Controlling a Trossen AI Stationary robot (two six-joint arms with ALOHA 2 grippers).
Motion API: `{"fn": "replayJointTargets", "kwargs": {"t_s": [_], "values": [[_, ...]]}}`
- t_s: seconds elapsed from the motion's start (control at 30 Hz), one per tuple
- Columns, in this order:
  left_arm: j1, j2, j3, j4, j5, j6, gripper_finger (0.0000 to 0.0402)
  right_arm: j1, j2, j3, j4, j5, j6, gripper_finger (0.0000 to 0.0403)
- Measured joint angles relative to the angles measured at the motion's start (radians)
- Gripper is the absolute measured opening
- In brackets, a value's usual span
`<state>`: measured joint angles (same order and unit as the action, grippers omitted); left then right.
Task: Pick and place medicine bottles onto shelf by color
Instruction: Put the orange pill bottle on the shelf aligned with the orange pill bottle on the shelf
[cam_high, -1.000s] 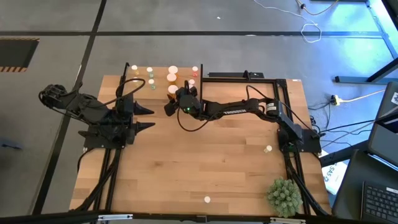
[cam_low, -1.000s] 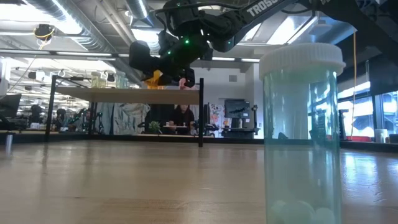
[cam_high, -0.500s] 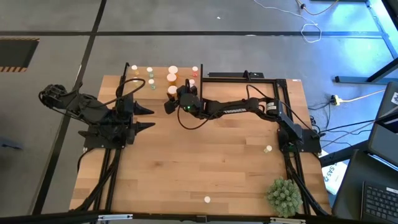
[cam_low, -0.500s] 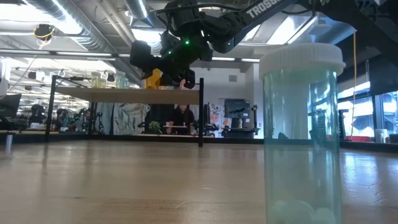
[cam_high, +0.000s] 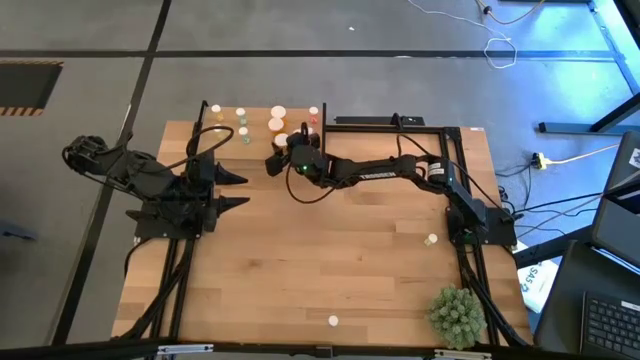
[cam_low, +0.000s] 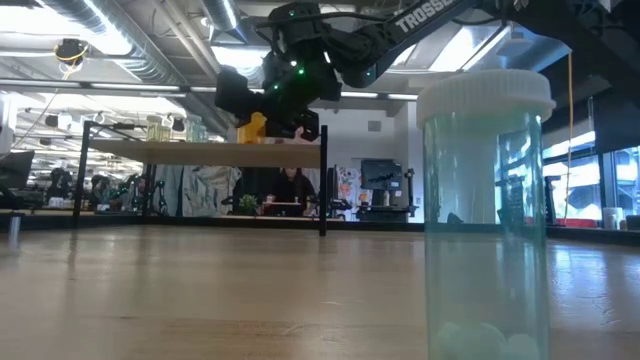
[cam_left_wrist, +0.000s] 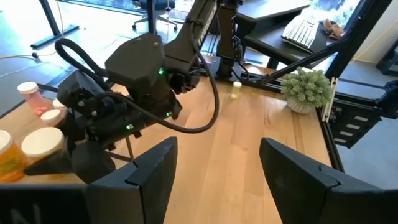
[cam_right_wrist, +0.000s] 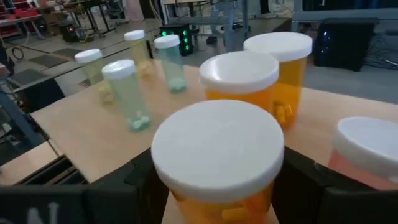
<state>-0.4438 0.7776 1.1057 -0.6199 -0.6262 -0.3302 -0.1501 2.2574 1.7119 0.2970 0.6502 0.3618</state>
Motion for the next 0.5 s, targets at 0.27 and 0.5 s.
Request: {"fn": "replayJointTargets", "kwargs": {"t_s": [0.27,0.5], "values": [[0.000,0.000,0.000,0.000,0.015,0.000,0.0224,-0.002,0.000,0.000,0.046,-0.068,-0.046,0.0226],[0.000,0.000,0.000,0.000,0.015,0.000,0.0224,-0.002,0.000,-0.001,0.078,-0.068,-0.123,0.0226]]}}
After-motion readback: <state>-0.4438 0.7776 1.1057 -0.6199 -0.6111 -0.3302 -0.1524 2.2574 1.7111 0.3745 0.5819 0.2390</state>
